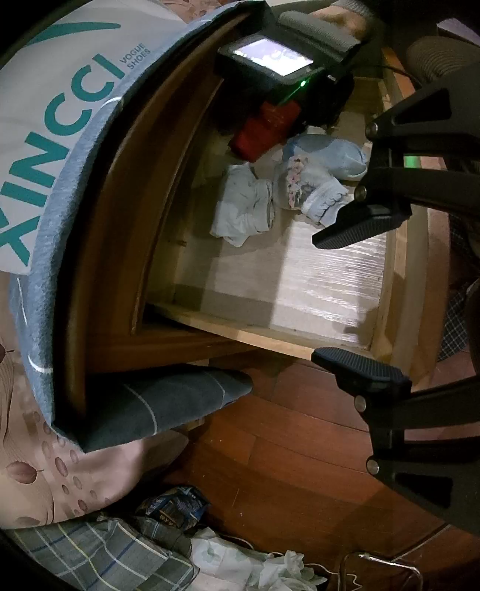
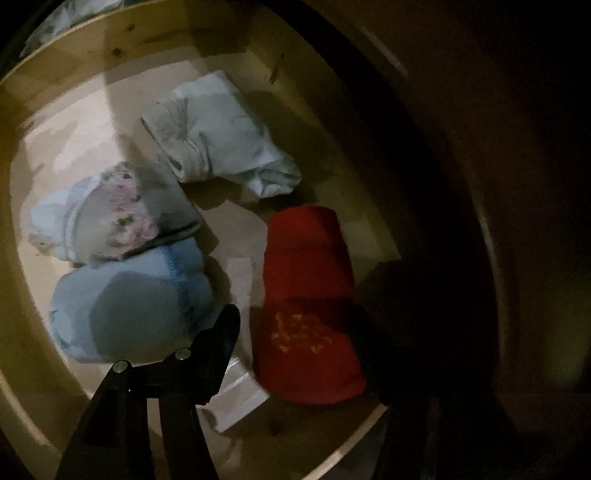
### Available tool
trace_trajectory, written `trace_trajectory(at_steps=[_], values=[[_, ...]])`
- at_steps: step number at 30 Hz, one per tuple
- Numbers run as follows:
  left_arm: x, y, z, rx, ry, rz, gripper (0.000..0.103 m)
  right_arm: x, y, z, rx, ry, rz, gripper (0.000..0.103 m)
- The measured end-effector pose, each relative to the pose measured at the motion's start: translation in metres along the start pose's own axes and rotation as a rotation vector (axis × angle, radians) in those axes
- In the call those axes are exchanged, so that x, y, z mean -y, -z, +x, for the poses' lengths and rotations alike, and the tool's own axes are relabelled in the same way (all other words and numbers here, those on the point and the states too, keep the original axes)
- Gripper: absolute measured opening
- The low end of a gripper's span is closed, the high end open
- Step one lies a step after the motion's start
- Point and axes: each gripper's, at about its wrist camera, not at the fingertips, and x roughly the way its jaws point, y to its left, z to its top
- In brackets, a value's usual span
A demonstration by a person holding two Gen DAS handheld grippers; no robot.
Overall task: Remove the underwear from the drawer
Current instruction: 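Move the right tool back down into the drawer toward the red sock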
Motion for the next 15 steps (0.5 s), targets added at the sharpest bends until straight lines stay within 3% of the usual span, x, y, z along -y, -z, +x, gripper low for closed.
trace_trajectory(at_steps=[10, 15], values=[[0.001, 0.0, 0.003, -0.008, -0.002, 0.001, 0.057, 0.005, -0.007, 0.015, -0.014, -0.034, -0.006, 0.061], [0.001, 0.0, 0.004, -0.009, -0.004, -0.001, 0.057, 0.023, 0.006, 0.021, -0.033, -0.09, 0.037, 0.045]])
